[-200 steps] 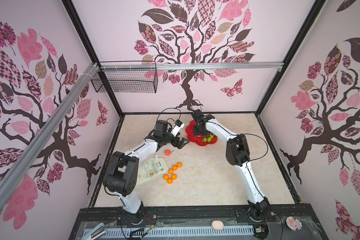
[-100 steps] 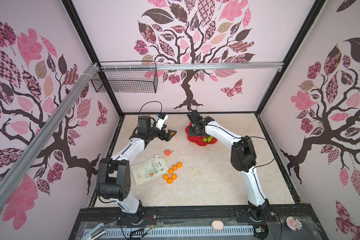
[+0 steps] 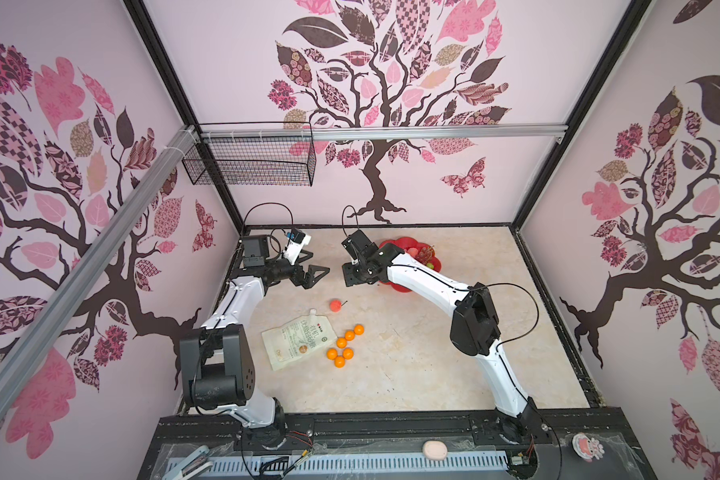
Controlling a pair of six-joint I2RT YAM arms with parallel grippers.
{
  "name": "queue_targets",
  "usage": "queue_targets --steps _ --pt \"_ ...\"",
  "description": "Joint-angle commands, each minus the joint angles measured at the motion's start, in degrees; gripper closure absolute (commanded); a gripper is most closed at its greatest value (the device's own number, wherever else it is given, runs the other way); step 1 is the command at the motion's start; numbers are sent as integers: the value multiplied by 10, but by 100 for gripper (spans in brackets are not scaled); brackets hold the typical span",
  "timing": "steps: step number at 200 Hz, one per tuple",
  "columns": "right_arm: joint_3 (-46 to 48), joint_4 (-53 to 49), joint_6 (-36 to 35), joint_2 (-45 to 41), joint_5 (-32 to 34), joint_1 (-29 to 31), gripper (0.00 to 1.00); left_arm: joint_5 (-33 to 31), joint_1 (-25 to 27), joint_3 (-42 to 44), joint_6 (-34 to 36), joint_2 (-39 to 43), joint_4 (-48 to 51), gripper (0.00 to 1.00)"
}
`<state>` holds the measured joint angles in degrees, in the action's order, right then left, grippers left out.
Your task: Place and organize the fake fruits in the fruit bowl
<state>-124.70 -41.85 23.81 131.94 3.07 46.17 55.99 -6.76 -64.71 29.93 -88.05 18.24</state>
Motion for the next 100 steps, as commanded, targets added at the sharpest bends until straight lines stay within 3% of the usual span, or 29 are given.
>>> queue_targets --steps 1,43,100 --pt "-29 -22 -3 44 -26 10 45 68 -22 -14 112 30 62 2" --pt "-47 -33 -17 70 -54 28 45 91 -47 -41 208 15 168 2" --pt "-87 -49 -22 124 -89 37 44 99 -54 -39 195 6 155 2"
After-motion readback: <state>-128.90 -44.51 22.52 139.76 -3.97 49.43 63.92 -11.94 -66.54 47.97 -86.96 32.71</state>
